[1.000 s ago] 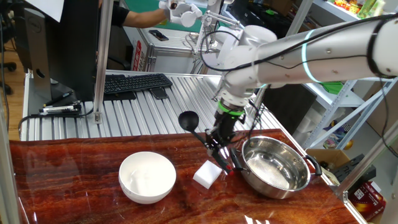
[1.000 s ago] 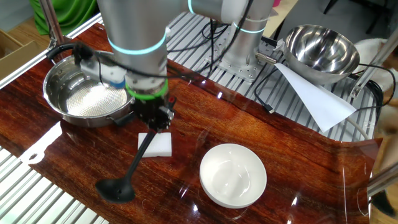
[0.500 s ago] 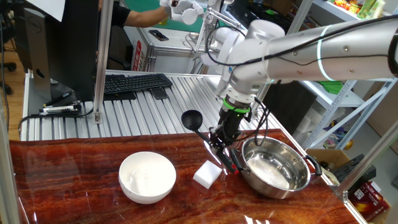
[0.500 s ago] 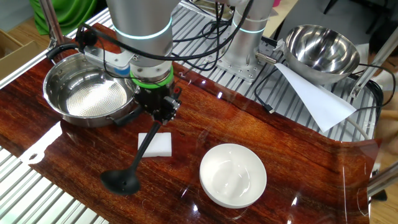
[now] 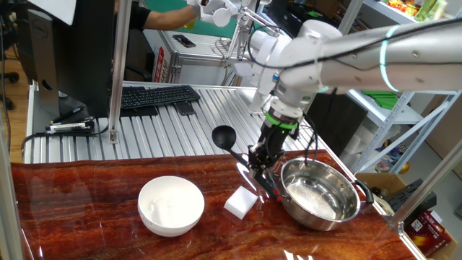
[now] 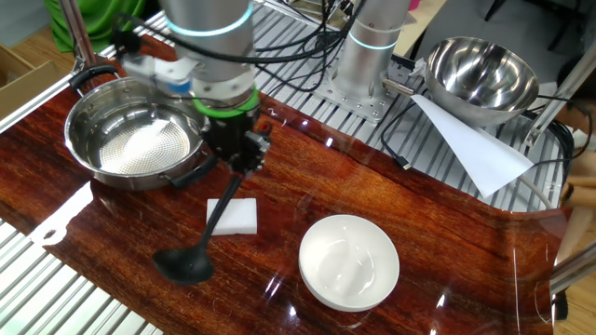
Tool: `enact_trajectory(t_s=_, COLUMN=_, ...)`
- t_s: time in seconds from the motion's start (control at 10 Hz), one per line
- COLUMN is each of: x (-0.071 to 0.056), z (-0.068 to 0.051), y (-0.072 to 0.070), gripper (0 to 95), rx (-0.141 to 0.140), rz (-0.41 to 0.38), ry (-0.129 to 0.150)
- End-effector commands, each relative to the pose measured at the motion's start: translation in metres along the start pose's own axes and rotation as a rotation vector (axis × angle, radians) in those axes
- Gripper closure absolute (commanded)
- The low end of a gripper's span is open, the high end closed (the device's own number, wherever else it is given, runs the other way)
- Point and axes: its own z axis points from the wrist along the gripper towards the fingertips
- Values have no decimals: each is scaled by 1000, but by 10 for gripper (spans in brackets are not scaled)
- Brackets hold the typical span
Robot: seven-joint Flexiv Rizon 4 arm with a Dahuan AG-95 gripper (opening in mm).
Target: Scoop water with a large spoon from one bowl to another
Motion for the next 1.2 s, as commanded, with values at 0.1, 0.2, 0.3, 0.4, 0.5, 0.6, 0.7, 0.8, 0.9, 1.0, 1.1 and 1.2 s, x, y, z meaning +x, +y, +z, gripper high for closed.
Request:
enact_trajectory(t_s=0.1, x=3, z=0, y=0, gripper=950, rx=14, rz=12, ry=-20)
enact_trajectory(t_s=0.2, x=3, z=0, y=1, gripper=950, rx=17, rz=12, ry=-22)
enact_trajectory(t_s=0.3, x=3, z=0, y=1, gripper=950, rx=20, rz=11, ry=-22)
enact_trajectory(t_s=0.4, x=3, z=0, y=1, gripper=950, rx=26, rz=15, ry=-20)
enact_trajectory(t_s=0.5, x=3, z=0, y=1, gripper=950, rx=28, rz=18, ry=-18)
enact_trajectory(t_s=0.6, x=3, z=0, y=1, gripper=950, rx=28, rz=19, ry=-13)
enact_trajectory(t_s=0.7, x=3, z=0, y=1, gripper=950, rx=31, rz=20, ry=-14)
enact_trajectory(t_s=0.8, x=3, z=0, y=1, gripper=950, rx=32, rz=22, ry=-17)
enact_trajectory(t_s=0.9, x=3, z=0, y=1, gripper=950, rx=31, rz=21, ry=-15)
enact_trajectory(t_s=1.0, x=3, z=0, y=1, gripper=950, rx=34, rz=20, ry=-15)
enact_trajectory(t_s=1.1, x=3, z=0, y=1, gripper=950, rx=34, rz=19, ry=-14)
enact_trajectory(t_s=1.2, x=3, z=0, y=1, gripper=950, rx=37, rz=27, ry=-11)
